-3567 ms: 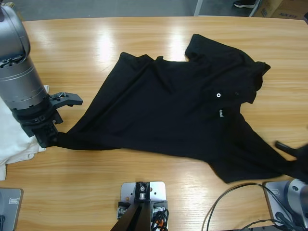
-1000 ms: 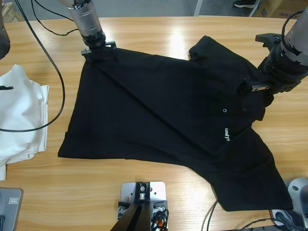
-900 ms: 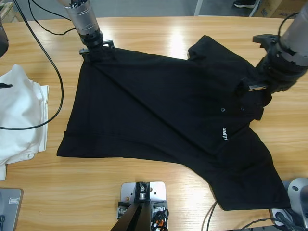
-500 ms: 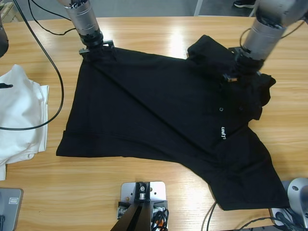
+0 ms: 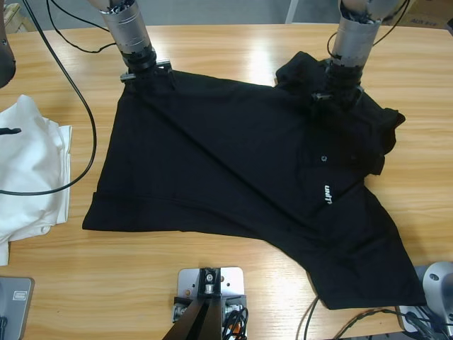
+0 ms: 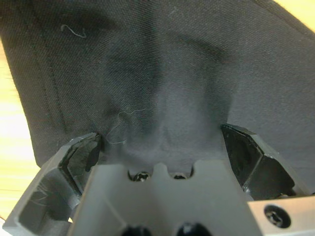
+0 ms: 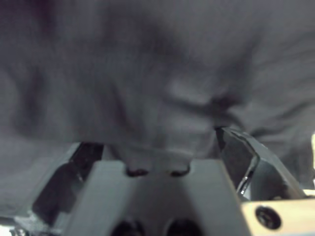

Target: Fold clothes

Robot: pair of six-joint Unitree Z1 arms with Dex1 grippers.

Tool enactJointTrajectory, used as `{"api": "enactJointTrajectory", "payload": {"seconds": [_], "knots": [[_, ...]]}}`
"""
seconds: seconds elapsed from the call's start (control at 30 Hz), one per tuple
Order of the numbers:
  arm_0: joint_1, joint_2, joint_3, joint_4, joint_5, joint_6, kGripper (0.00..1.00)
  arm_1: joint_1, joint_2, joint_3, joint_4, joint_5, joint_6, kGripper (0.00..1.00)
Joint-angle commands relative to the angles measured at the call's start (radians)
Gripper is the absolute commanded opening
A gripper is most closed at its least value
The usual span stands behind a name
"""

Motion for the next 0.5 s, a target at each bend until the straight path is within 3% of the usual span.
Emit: {"api": "enactJointTrajectory", "payload": {"seconds": [0.03,0.23,0.5], "knots": [[0.025,0.048,-0.188,0.154,0.005,-0.017,0.968,-0.021,0.184,-0.297,0.136,-0.059,-0.012,0.917],[0.058,0.044,-0.191,0.154,0.005,-0.026,0.968,-0.027,0.309,-0.538,0.224,-0.018,-0.015,0.91],[0.059,0.035,-0.189,0.154,0.005,-0.016,0.968,-0.035,0.351,-0.631,0.264,-0.026,-0.027,0.904]]}}
